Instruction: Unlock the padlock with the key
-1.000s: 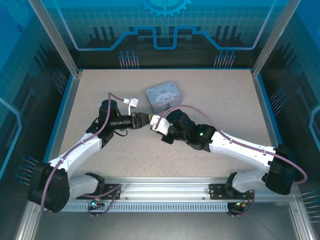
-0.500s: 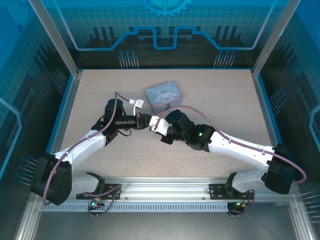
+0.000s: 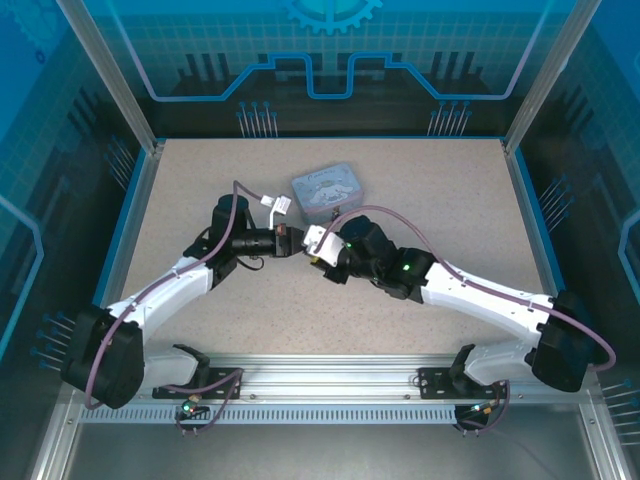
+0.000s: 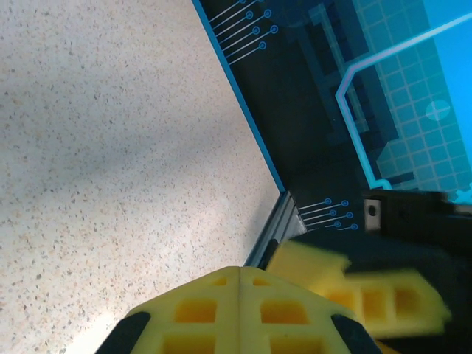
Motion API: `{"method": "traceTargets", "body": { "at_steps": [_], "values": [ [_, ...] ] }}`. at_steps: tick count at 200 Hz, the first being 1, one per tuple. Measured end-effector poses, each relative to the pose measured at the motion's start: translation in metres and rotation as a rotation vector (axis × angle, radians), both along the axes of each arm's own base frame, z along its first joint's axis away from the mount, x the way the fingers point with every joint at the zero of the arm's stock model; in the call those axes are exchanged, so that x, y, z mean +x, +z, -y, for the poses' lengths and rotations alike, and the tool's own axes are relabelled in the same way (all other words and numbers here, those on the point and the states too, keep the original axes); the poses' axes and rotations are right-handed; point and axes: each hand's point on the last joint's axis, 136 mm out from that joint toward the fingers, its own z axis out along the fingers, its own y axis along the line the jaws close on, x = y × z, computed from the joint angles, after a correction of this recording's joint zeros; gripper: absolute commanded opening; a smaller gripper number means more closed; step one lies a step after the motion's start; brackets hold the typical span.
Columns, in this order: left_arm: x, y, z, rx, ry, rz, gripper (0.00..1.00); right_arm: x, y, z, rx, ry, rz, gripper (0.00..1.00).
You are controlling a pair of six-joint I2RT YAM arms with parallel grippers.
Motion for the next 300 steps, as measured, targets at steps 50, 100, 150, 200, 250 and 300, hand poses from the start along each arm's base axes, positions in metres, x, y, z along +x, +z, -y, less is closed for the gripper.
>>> {"method": "traceTargets", "body": {
  "at_steps": [50, 100, 150, 200, 250, 300],
  "values": [
    [0.015, 0.029, -0.007, 0.038, 0.076, 0.233, 0.00, 0.004, 0.013, 0.048, 0.294, -0.057, -0.195, 0.57],
    [0.019, 0.090, 0.005, 0.009, 0.067, 0.516, 0.00, 0.024, 0.040, 0.068, 0.705, -0.089, -0.369, 0.60],
    [0.008, 0.141, 0.024, -0.032, 0.023, 0.670, 0.00, 0.015, 0.097, 0.056, 0.964, 0.072, -0.393, 0.55],
    [0.002, 0.144, 0.035, -0.040, -0.008, 0.685, 0.00, 0.013, 0.118, 0.050, 1.017, 0.143, -0.401, 0.46],
    [0.002, 0.144, 0.036, -0.037, -0.004, 0.683, 0.00, 0.012, 0.128, 0.036, 1.018, 0.194, -0.409, 0.40],
    [0.003, 0.143, 0.036, -0.027, 0.001, 0.695, 0.00, 0.014, 0.124, 0.024, 1.005, 0.209, -0.436, 0.32]
  ]
}}
